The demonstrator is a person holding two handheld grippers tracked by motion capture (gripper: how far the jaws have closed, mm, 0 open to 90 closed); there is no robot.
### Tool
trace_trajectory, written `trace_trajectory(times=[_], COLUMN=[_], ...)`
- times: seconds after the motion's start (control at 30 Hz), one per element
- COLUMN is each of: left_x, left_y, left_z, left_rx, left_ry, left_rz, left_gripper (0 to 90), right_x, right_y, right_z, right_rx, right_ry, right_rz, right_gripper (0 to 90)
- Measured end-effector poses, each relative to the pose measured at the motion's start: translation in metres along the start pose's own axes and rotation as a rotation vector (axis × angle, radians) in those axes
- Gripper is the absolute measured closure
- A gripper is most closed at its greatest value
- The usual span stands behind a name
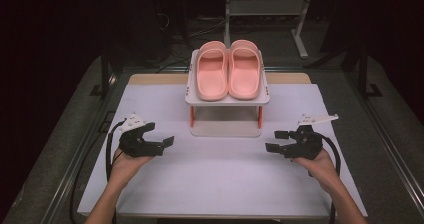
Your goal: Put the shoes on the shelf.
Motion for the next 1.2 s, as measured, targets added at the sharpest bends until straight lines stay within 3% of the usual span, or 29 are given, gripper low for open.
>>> trace_trajectory(times=[0.7,1.2], left_x=[0.021,0.036], left_y=[0.000,-0.005], left_z=[-0.005,-0.013], left_rx=[-0.014,-0.027], left_ry=[-0.006,-0.024], left_rz=[-0.014,-0.024], left_gripper=[8.0,8.0], right_x=[0.029,0.050], right_y=[-0.003,0.001], right_z=[-0.005,-0.017], right_rx=[0.014,0.025], right_ry=[0.027,0.016], right_rz=[0.010,0.013], right_gripper=[21.5,21.6])
Point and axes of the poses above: each handheld gripper's, and its own axes: z roughly forward along the jaws, x roughly out of its underside, y roughly to its left, the point moved 9 cm from there along z, roughly forward along the jaws, and after that the axes turned 14 degrees about x, right-handed, at the moved point
